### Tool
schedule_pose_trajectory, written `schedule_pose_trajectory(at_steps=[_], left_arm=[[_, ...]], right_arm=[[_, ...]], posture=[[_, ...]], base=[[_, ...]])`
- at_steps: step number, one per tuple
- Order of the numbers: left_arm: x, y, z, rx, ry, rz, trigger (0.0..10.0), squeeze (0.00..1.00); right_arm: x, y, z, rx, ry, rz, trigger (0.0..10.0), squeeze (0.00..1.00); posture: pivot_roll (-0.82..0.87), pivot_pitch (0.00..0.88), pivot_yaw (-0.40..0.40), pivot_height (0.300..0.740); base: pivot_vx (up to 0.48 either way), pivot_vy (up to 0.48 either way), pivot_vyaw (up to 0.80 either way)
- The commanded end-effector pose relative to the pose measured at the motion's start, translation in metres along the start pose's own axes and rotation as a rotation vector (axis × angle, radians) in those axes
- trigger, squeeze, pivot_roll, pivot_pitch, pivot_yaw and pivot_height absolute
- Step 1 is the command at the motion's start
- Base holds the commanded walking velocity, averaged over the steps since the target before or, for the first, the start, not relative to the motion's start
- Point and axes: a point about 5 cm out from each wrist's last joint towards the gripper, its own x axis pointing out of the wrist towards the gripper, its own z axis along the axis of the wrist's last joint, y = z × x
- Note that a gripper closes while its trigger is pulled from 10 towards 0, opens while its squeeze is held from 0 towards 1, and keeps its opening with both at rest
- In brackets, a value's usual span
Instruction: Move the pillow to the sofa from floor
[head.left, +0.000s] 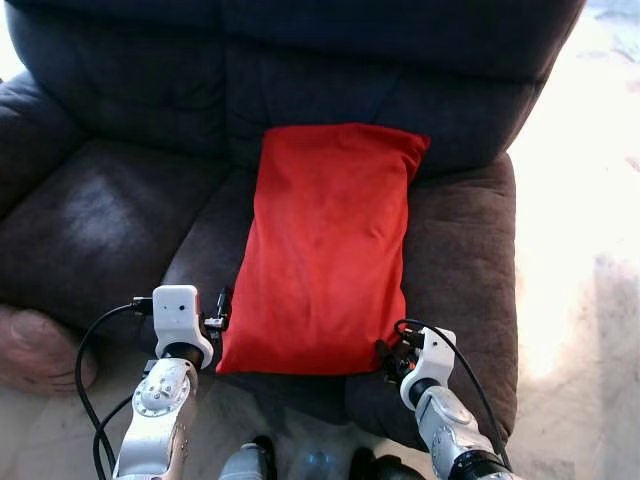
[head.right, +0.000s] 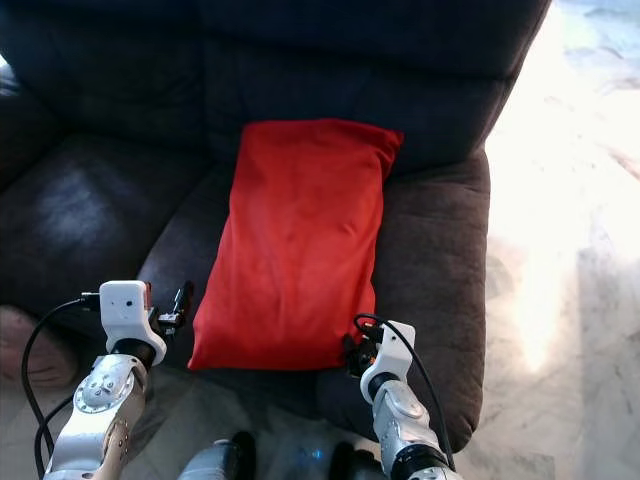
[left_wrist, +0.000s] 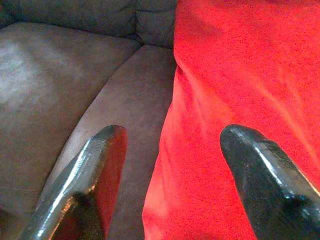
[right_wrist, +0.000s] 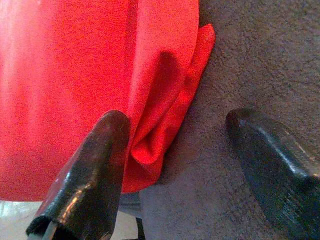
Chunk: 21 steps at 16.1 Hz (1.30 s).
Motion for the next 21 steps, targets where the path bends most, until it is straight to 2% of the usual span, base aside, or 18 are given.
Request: schedule_pose_trajectory(at_steps=[1,2,3,6,21], left_arm=[[-0.005,0.002,-0.003,0.001,0.02,0.006,10.0,0.0],[-0.006,0.002,-0.002,0.001,0.021,0.005,10.0,0.0],[-0.007,0.001,-0.002,-0.001,0.025,0.005,10.0,0.0],[-0.008,-0.003,-0.004,-0.007,0.029,-0.001,10.0,0.0],[-0.001,-0.007,-0.001,-0.012,0.021,-0.014,10.0,0.0]], right_arm=[[-0.004,-0.002,-0.011,0.036,0.022,-0.008,10.0,0.0],[-0.004,-0.001,-0.011,0.04,0.02,0.011,7.8,0.0],[-0.004,0.0,-0.012,0.036,0.014,0.03,0.0,0.0],[-0.004,0.002,-0.007,0.063,-0.029,0.053,0.0,0.0],[-0.002,0.01,-0.002,0.093,-0.058,0.126,0.0,0.0]], posture=[[0.23,0.329,-0.008,0.74],[0.23,0.333,-0.011,0.74],[0.23,0.331,-0.013,0.74],[0.22,0.326,-0.014,0.74],[0.22,0.321,-0.023,0.74]], base=[[0.0,0.0,0.0],[0.0,0.0,0.0],[0.0,0.0,0.0],[0.0,0.0,0.0],[0.0,0.0,0.0]])
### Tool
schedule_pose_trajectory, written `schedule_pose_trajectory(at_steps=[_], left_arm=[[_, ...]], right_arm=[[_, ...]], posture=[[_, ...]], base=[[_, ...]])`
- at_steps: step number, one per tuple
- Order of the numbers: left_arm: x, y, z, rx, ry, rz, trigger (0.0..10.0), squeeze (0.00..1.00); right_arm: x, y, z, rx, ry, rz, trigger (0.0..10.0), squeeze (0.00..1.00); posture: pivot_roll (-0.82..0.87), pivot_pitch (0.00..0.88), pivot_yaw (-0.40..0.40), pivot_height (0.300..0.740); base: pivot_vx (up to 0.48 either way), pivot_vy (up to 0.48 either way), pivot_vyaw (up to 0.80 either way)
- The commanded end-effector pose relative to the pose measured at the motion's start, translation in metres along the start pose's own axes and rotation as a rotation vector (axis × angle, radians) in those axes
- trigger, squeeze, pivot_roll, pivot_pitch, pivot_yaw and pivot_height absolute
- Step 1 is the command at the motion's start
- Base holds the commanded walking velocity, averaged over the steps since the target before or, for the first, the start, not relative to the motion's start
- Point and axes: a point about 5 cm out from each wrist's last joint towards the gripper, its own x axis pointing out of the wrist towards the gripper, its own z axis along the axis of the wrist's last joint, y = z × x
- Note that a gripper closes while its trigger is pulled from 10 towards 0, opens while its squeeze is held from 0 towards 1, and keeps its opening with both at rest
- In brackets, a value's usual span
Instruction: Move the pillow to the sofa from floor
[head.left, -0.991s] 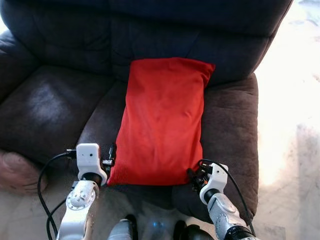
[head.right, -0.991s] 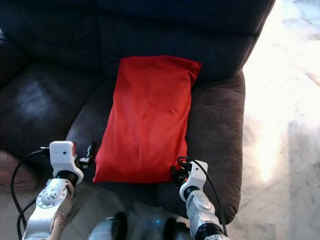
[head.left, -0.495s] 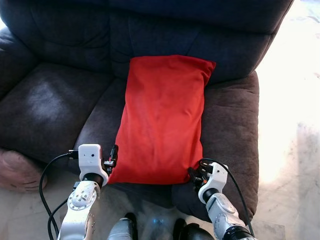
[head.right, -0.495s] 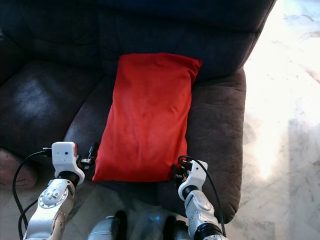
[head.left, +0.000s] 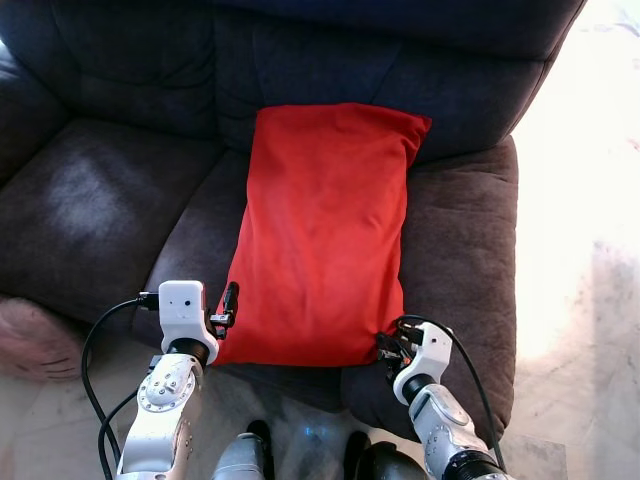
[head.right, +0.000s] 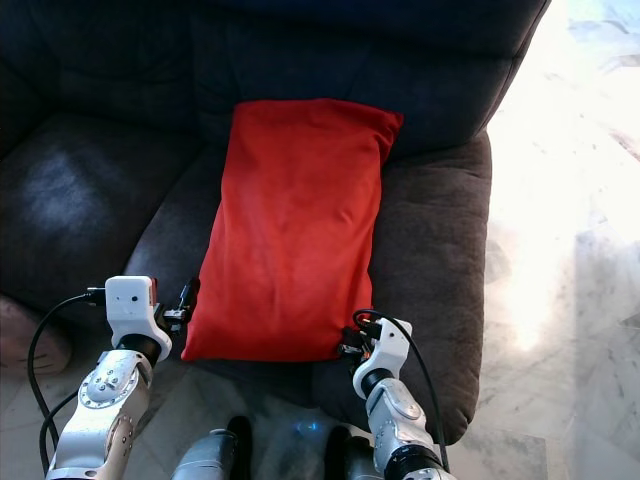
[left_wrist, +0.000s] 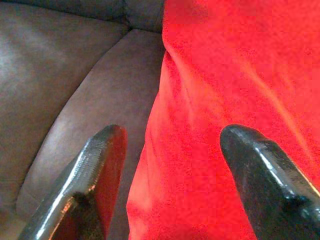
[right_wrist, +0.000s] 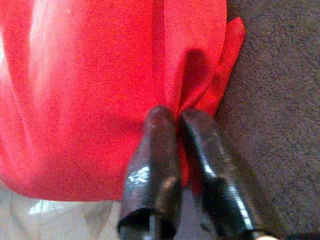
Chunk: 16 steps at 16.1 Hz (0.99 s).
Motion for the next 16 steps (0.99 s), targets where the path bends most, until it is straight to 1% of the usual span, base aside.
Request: schedule_pose_trajectory(at_steps=[1,4,7,8,10,12,13,14,15,16], left_arm=[[-0.002,0.0,-0.006,-0.003,0.022,0.007,10.0,0.0],[0.004,0.001,-0.004,-0.002,0.013,0.01,10.0,0.0],[0.01,0.002,-0.003,0.002,0.009,0.013,10.0,0.0],[0.013,0.003,-0.002,0.004,0.002,0.015,10.0,0.0],[0.019,0.004,0.0,0.006,-0.008,0.019,10.0,0.0],[0.026,0.007,0.001,0.009,-0.016,0.026,10.0,0.0],[0.029,0.008,0.003,0.011,-0.023,0.028,10.0,0.0],[0.031,0.008,0.004,0.012,-0.026,0.027,10.0,0.0],[0.035,0.008,0.007,0.011,-0.038,0.025,10.0,0.0],[0.038,0.008,0.007,0.011,-0.04,0.024,10.0,0.0]], right_arm=[[-0.003,-0.004,-0.006,0.012,0.012,-0.014,0.0,0.0],[-0.002,-0.004,-0.002,0.007,0.006,-0.012,0.0,0.0],[-0.002,-0.009,0.002,-0.002,-0.002,-0.03,0.0,0.0],[-0.005,-0.016,0.003,-0.016,-0.001,-0.06,10.0,0.0],[-0.008,-0.023,0.005,-0.024,-0.001,-0.075,10.0,0.0],[-0.013,-0.034,0.001,-0.059,0.038,-0.099,10.0,0.0],[-0.019,-0.043,-0.003,-0.073,0.067,-0.114,10.0,0.0],[-0.022,-0.047,-0.005,-0.075,0.083,-0.122,10.0,0.0],[-0.029,-0.057,-0.011,-0.099,0.126,-0.132,10.0,0.0],[-0.031,-0.059,-0.012,-0.099,0.136,-0.131,10.0,0.0]], posture=[[0.22,0.319,-0.024,0.74],[0.21,0.3,-0.028,0.74],[0.2,0.278,-0.031,0.74],[0.2,0.265,-0.032,0.74],[0.19,0.246,-0.034,0.74],[0.17,0.212,-0.037,0.74],[0.17,0.199,-0.038,0.74],[0.16,0.191,-0.038,0.74],[0.15,0.17,-0.039,0.74],[0.14,0.168,-0.039,0.74]], base=[[0.0,0.0,0.0],[0.0,0.0,0.0],[0.0,0.0,0.0],[0.0,0.0,0.0],[0.0,0.0,0.0],[0.0,0.0,0.0],[0.0,0.0,0.0],[0.0,0.0,0.0],[0.0,0.0,0.0],[0.0,0.0,0.0]])
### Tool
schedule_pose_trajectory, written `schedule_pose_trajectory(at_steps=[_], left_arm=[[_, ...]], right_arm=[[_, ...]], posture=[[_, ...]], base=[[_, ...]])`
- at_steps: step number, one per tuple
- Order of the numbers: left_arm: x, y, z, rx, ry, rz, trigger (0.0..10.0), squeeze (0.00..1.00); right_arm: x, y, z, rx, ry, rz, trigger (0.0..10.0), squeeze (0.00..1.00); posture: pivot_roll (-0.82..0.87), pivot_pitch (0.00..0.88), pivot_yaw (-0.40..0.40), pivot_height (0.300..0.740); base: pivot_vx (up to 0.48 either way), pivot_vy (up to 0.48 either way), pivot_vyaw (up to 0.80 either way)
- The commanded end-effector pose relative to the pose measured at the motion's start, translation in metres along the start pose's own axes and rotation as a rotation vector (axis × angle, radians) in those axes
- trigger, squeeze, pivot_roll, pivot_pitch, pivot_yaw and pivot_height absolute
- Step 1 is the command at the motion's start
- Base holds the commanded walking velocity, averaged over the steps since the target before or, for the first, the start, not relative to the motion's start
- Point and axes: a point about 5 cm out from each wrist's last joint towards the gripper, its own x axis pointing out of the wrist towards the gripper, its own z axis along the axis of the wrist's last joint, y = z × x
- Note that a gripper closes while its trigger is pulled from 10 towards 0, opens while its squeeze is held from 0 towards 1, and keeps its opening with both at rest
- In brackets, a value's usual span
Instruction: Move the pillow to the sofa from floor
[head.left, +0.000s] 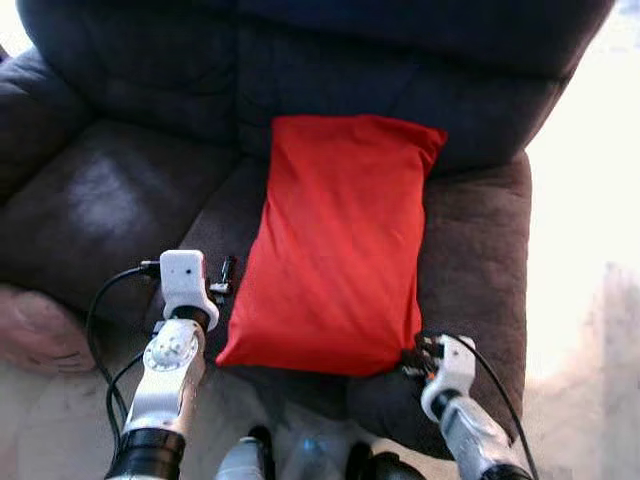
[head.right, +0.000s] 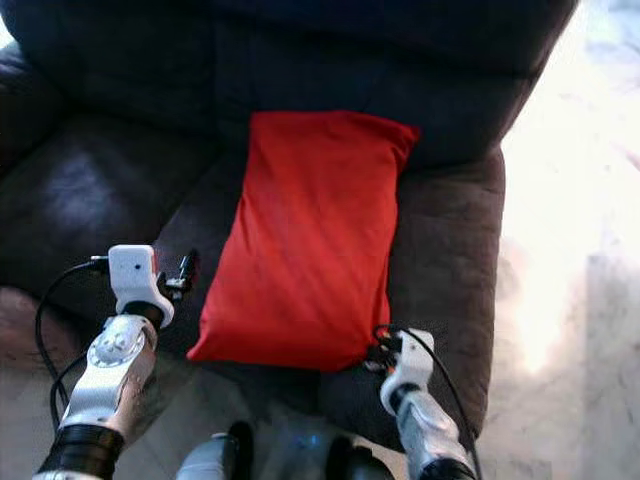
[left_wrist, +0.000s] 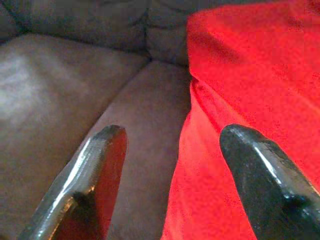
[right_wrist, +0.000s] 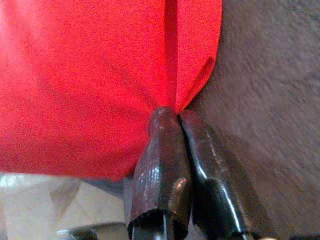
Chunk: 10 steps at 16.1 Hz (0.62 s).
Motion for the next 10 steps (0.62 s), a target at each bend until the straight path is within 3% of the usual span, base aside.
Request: schedule_pose_trajectory(at_steps=[1,8,10], left_arm=[[0.0,0.003,-0.005,0.0,0.01,0.007,10.0,0.0],[0.006,0.006,-0.005,-0.004,-0.015,0.013,10.0,0.0],[0.006,0.007,-0.005,-0.004,-0.016,0.017,10.0,0.0]], right_arm=[[-0.012,-0.015,-0.016,0.009,0.063,-0.028,10.0,0.0],[-0.02,0.008,-0.028,0.036,0.159,0.312,10.0,0.0],[-0.021,0.012,-0.027,0.014,0.16,0.35,10.0,0.0]], posture=[[0.14,0.156,-0.041,0.74],[0.12,0.127,-0.05,0.74],[0.12,0.129,-0.053,0.74]], base=[[0.0,0.0,0.0],[0.0,0.0,0.0],[0.0,0.0,0.0]])
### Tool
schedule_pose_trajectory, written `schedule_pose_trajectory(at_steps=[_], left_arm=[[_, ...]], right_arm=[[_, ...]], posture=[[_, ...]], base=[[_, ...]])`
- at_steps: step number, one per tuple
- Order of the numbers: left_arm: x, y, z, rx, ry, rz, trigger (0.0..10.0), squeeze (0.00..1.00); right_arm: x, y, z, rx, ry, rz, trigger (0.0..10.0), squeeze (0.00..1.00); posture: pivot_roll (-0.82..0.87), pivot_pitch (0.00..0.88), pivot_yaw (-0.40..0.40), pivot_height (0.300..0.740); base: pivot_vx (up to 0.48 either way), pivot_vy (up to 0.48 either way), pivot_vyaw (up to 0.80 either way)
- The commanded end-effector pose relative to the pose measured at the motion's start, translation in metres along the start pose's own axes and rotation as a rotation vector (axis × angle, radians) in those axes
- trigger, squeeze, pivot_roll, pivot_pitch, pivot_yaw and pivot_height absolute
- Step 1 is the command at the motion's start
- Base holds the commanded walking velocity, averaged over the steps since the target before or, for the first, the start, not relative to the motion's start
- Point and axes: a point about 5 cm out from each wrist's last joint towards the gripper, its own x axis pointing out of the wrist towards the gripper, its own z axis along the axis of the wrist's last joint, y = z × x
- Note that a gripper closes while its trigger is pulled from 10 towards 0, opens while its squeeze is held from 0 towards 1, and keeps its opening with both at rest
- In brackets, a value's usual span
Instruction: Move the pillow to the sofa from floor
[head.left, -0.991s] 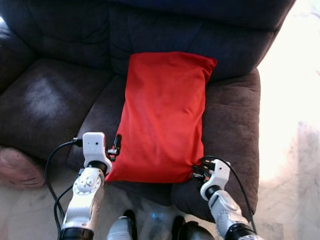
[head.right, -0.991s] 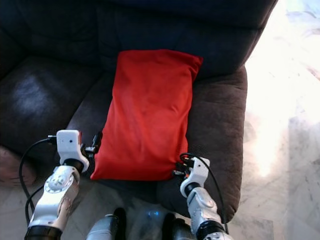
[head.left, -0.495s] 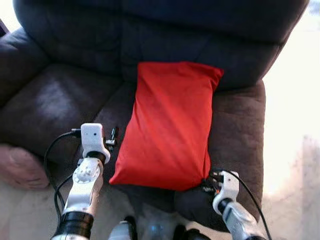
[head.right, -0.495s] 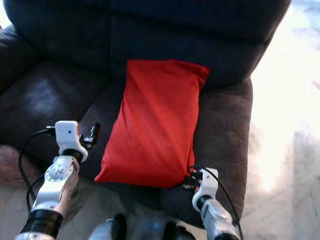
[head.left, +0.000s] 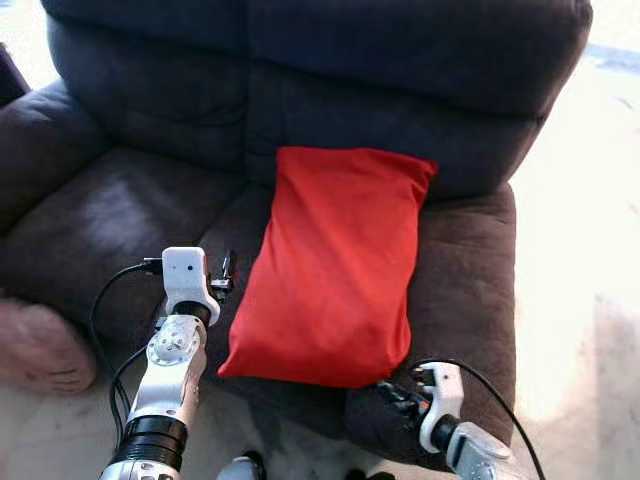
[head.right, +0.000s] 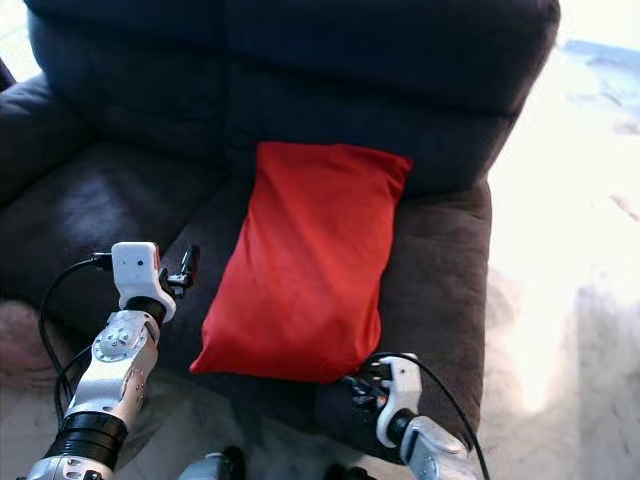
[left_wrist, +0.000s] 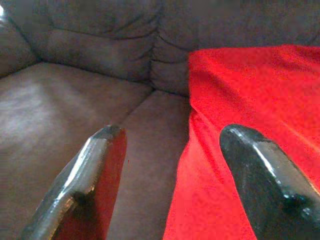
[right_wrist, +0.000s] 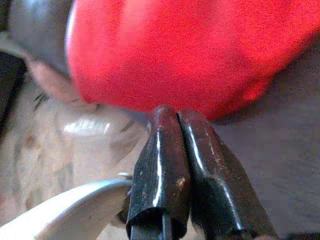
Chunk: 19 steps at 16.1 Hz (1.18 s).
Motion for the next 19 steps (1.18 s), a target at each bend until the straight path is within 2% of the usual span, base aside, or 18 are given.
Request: schedule_pose_trajectory(at_steps=[1,3,5,7,8,9,10,13,15,17,19], left_arm=[[-0.001,0.005,-0.003,-0.006,0.001,0.012,10.0,0.0],[-0.003,0.001,-0.008,0.004,0.02,0.0,10.0,0.0],[-0.004,-0.001,-0.011,0.006,0.028,-0.004,10.0,0.0],[-0.006,-0.002,-0.011,0.016,0.017,-0.013,10.0,0.0],[-0.011,-0.002,-0.012,0.047,0.008,-0.025,10.0,0.0],[-0.013,-0.002,-0.013,0.054,0.008,-0.028,10.0,0.0],[-0.018,0.002,-0.013,0.048,-0.003,-0.014,10.0,0.0],[-0.018,0.003,-0.007,0.053,-0.046,-0.005,10.0,0.0],[-0.018,0.002,-0.006,0.057,-0.049,-0.009,10.0,0.0],[-0.019,0.002,-0.005,0.061,-0.054,-0.011,10.0,0.0],[-0.018,0.003,-0.004,0.063,-0.058,-0.011,10.0,0.0]], right_arm=[[-0.003,-0.001,-0.004,0.001,0.014,0.0,10.0,0.0],[-0.006,-0.019,0.009,-0.017,-0.049,-0.201,10.0,0.0],[-0.008,-0.026,0.021,-0.013,-0.113,-0.295,10.0,0.0],[-0.007,-0.024,0.048,-0.066,-0.24,-0.318,10.0,0.0],[-0.006,-0.018,0.072,-0.149,-0.35,-0.333,10.0,0.0],[-0.007,-0.015,0.083,-0.179,-0.405,-0.345,10.0,0.0],[-0.008,-0.008,0.108,-0.226,-0.532,-0.375,10.0,0.0],[-0.005,-0.001,0.121,-0.256,-0.597,-0.396,10.0,0.0],[-0.002,0.002,0.122,-0.253,-0.598,-0.398,10.0,0.0],[0.003,0.007,0.122,-0.238,-0.606,-0.399,10.0,0.0],[0.005,0.011,0.124,-0.245,-0.621,-0.394,10.0,0.0]], posture=[[0.12,0.129,-0.053,0.74],[0.12,0.135,-0.056,0.74],[0.12,0.14,-0.055,0.74],[0.12,0.142,-0.052,0.74],[0.12,0.145,-0.047,0.74],[0.12,0.147,-0.046,0.74],[0.12,0.15,-0.041,0.74],[0.13,0.15,-0.034,0.74],[0.13,0.15,-0.032,0.74],[0.13,0.149,-0.027,0.74],[0.14,0.148,-0.025,0.74]], base=[[0.0,0.0,0.0],[0.0,0.0,0.0],[0.0,0.0,0.0],[0.0,0.0,0.0],[0.0,0.0,0.0],[0.0,0.0,0.0],[0.0,0.0,0.0],[0.0,0.0,0.0],[0.0,0.0,0.0],[0.0,-0.281,-0.74],[0.0,-0.281,0.0]])
